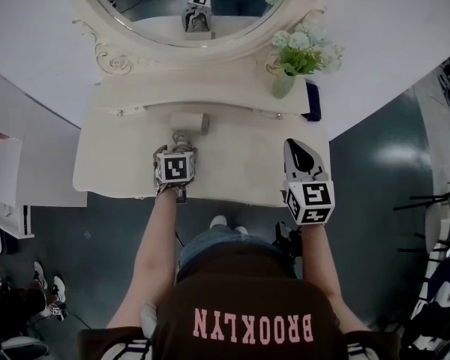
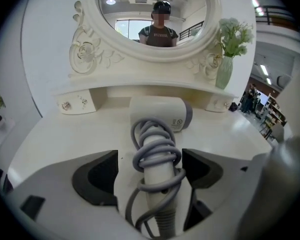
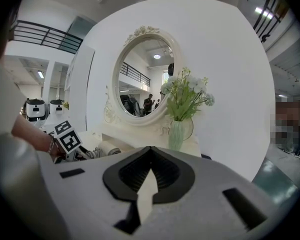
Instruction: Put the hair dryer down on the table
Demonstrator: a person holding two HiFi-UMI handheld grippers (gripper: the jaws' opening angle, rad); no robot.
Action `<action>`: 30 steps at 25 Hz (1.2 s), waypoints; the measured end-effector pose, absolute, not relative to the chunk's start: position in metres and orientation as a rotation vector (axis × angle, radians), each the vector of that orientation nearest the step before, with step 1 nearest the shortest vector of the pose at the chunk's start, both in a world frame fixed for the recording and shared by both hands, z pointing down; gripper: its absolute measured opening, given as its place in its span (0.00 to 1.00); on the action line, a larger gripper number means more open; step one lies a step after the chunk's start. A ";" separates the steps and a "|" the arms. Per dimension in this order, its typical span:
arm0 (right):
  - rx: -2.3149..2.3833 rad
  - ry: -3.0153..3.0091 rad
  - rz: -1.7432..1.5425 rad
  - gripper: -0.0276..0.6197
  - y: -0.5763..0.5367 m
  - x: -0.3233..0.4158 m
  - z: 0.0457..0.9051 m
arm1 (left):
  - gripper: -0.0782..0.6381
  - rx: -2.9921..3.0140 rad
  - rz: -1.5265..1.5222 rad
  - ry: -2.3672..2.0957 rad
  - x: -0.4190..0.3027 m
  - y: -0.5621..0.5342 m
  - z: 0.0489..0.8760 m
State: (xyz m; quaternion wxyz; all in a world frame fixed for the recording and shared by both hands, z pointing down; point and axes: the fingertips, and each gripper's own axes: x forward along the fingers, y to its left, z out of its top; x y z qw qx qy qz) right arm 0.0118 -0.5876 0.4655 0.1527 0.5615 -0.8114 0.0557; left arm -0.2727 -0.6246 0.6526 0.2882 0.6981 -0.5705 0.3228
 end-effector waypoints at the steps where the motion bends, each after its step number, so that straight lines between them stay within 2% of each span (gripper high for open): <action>1: 1.610 -2.327 0.160 0.04 -0.587 0.013 0.465 | 0.63 1.862 0.829 -1.519 -0.271 -0.623 0.651; 7: 1.608 -2.330 0.160 0.04 -0.581 0.019 0.463 | 0.64 1.888 0.685 -1.474 -0.263 -0.619 0.621; 13: 1.639 -2.344 0.145 0.04 -0.579 0.031 0.451 | 0.63 2.040 0.548 -1.619 -0.264 -0.616 0.553; 14: 1.645 -2.348 0.139 0.04 -0.578 0.033 0.449 | 0.60 2.063 0.530 -1.662 -0.266 -0.614 0.542; 15: 1.649 -2.351 0.132 0.04 -0.577 0.034 0.446 | 0.49 2.078 0.514 -1.715 -0.268 -0.612 0.531; 16: 1.652 -2.350 0.123 0.04 -0.576 0.036 0.444 | 0.34 2.088 0.498 -1.771 -0.271 -0.610 0.521; 19: 1.657 -2.348 0.078 0.04 -0.574 0.040 0.435 | 0.13 2.139 0.414 -1.880 -0.275 -0.603 0.489; 30: 1.679 -2.444 -0.141 0.04 -0.561 0.039 0.372 | 0.12 2.448 0.014 -2.041 -0.257 -0.575 0.362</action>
